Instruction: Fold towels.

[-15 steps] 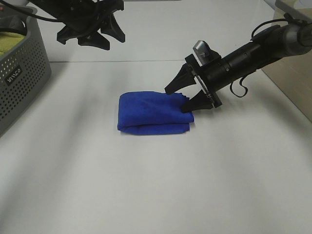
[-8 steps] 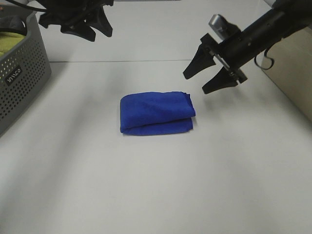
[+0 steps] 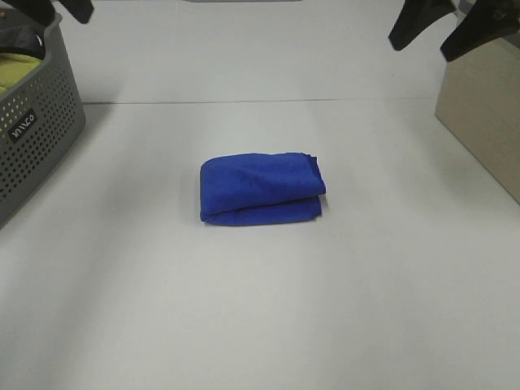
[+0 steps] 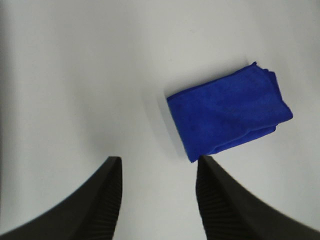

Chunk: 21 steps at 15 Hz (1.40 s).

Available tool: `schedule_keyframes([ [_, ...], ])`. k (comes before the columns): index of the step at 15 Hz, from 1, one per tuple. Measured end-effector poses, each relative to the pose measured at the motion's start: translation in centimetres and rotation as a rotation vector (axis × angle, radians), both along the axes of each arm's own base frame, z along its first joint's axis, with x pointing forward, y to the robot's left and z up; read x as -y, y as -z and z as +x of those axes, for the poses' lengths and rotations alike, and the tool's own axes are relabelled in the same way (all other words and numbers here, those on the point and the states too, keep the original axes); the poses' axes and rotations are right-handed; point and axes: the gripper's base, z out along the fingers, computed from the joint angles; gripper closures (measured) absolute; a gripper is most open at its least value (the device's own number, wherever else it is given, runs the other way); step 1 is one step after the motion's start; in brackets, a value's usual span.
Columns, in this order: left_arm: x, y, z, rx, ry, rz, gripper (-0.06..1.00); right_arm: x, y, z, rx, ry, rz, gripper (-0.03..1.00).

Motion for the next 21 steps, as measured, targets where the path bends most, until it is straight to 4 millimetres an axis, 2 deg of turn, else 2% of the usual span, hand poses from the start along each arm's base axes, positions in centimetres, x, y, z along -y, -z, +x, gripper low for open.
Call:
schedule_keyframes([
  [1, -0.7, -1.4, -1.4, 0.032, -0.021, 0.018, 0.49, 0.3, -1.2, -1.7, 0.025, 0.001, -0.020, 0.20],
  [2, -1.0, -1.9, -2.2, 0.045, -0.032, 0.026, 0.49, 0.5, -1.8, -2.7, 0.036, 0.001, -0.028, 0.20],
  [3, -1.7, -2.5, -4.0, 0.056, -0.047, 0.047, 0.49, 0.7, -2.5, -4.6, 0.050, 0.002, -0.046, 0.20],
  [4, -2.4, -2.8, -6.0, 0.062, -0.063, 0.060, 0.49, 1.2, -3.0, -7.8, 0.059, 0.003, -0.072, 0.20],
  [5, -3.2, -3.1, -8.5, 0.070, -0.073, 0.067, 0.49, 1.3, -2.9, -8.8, 0.058, 0.003, -0.076, 0.20],
  [6, -3.9, -2.7, -11.0, 0.064, -0.077, 0.070, 0.49, 1.5, -2.6, -11.1, 0.048, 0.003, -0.082, 0.20],
  [9, -5.9, 0.2, -18.8, 0.034, -0.078, 0.080, 0.49, 2.2, -0.1, -17.8, 0.001, 0.000, -0.103, 0.20],
  [11, -7.3, 2.1, -23.9, 0.069, -0.081, 0.069, 0.49, 2.6, 2.2, -22.1, -0.018, 0.000, -0.120, 0.20],
  [12, -8.4, 4.0, -28.4, 0.136, -0.083, 0.046, 0.49, 3.0, 3.9, -25.9, 0.005, 0.001, -0.121, 0.20],
  [13, -8.9, 4.8, -30.3, 0.182, -0.084, 0.032, 0.49, 3.1, 4.8, -27.5, 0.015, 0.002, -0.122, 0.20],
  [15, -9.4, 6.4, -32.3, 0.226, -0.074, 0.026, 0.49, 3.4, 6.0, -30.3, 0.079, 0.006, -0.133, 0.20],
  [17, -9.7, 8.3, -33.7, 0.288, -0.039, 0.035, 0.49, 3.9, 6.5, -31.8, 0.138, 0.013, -0.168, 0.20],
  [18, -9.8, 9.0, -34.0, 0.323, -0.022, 0.036, 0.49, 4.2, 6.9, -32.6, 0.181, 0.020, -0.196, 0.20],
  [21, -9.5, 9.2, -33.7, 0.402, 0.013, 0.018, 0.49, 4.7, 7.8, -33.3, 0.261, 0.042, -0.235, 0.20],
])
